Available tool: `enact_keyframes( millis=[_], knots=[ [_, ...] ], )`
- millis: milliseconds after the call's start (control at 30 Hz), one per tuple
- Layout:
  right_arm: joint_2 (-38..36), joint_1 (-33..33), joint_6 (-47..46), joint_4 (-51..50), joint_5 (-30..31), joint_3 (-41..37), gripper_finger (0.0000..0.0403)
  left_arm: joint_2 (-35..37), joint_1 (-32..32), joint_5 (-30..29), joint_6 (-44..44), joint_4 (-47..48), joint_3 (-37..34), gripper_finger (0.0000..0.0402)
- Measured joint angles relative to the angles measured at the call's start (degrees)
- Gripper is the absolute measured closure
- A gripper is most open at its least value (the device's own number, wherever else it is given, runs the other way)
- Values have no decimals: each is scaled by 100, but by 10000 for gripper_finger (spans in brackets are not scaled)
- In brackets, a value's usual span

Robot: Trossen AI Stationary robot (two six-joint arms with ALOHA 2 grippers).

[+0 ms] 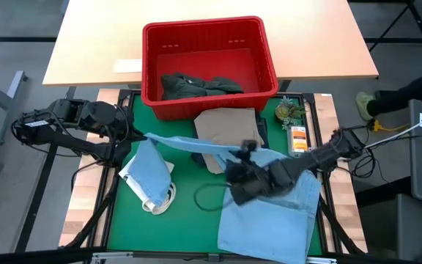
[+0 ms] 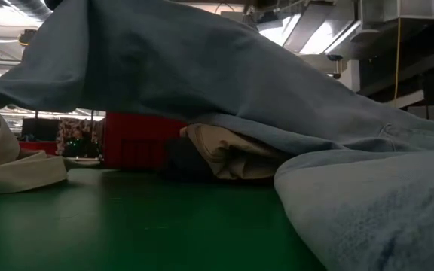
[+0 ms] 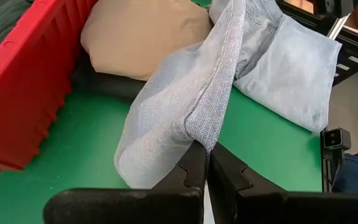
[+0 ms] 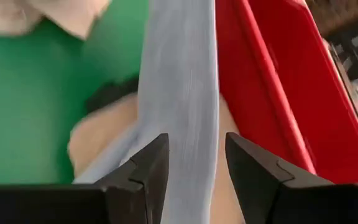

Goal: Fold laundry
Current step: Fold the blue pants

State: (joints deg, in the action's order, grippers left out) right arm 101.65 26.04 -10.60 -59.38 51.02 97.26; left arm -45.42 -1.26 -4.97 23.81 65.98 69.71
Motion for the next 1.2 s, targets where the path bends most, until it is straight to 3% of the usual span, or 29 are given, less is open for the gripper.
enact_keyframes(
  millis=[100, 233, 333, 467, 567, 667, 1200],
  knots=[
    [4, -477, 1530, 1373, -640, 3, 245, -1, 0, -2, 0, 0, 0, 401],
    [61, -1091, 3128, 3223, -1943, 3, 245, -1, 0, -2, 0, 0, 0, 401],
    [143, -1478, 3791, 4497, -2589, 17, 245, -1, 0, -2, 0, -2, 0, 401],
    [300, -1894, 4230, 5442, -3309, 21, 245, 2, 0, -4, 0, -4, 0, 401],
    [484, -2132, 4154, 5523, -4060, 7, 245, 2, 0, -4, 0, -21, 0, 401],
    [682, -2242, 4033, 5533, -4431, -1, 245, 0, -2, -4, 0, -40, 0, 401],
    [794, -2234, 3911, 5827, -5080, 3, 245, -1, -1, -48, -37, -46, 0, 401]
  ],
)
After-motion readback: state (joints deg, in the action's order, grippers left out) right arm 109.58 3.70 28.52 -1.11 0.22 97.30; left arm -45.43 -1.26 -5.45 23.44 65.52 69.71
